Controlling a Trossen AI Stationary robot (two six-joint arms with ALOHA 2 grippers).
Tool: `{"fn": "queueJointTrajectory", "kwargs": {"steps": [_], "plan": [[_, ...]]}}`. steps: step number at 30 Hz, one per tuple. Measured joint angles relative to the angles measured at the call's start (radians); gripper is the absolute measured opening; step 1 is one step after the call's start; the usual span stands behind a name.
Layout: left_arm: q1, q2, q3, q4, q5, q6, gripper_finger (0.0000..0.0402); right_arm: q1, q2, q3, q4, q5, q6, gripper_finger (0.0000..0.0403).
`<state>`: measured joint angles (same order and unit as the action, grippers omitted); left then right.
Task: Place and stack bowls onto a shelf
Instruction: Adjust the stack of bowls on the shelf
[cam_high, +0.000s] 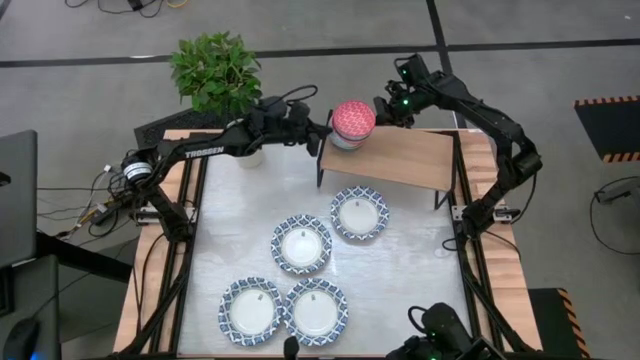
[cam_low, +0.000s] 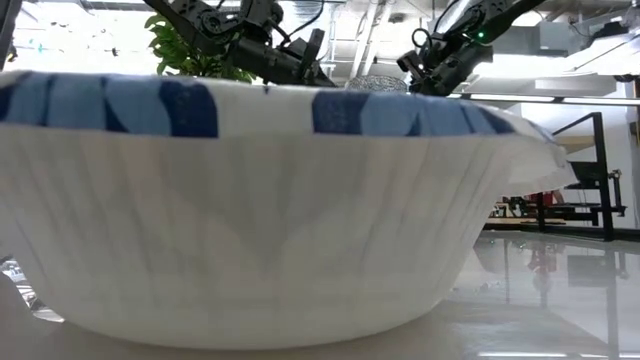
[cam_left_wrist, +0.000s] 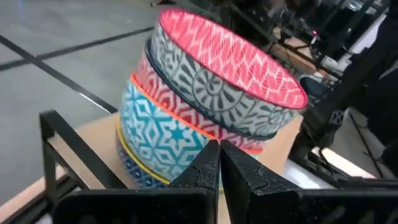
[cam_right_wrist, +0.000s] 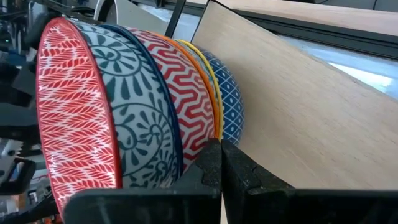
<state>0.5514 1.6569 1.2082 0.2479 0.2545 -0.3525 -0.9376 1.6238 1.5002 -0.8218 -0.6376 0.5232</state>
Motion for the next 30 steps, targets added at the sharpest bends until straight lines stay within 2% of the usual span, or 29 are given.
{"fn": "queueJointTrajectory", "kwargs": {"steps": [3,13,30], "plan": [[-0.006,-0.001,0.001,0.009,-0.042,0.008,0.0000,0.002,0.000,0.000,-0.002,0.000,0.000,0.0017],[-0.008,-0.002,0.001,-0.037,-0.077,0.027,0.0000,0.002,0.000,0.000,-0.003,0.000,0.000,0.0017],[-0.016,0.034,0.001,-0.102,-0.079,0.042,0.0000,0.002,0.000,0.000,-0.008,-0.008,-0.007,0.0017]]}}
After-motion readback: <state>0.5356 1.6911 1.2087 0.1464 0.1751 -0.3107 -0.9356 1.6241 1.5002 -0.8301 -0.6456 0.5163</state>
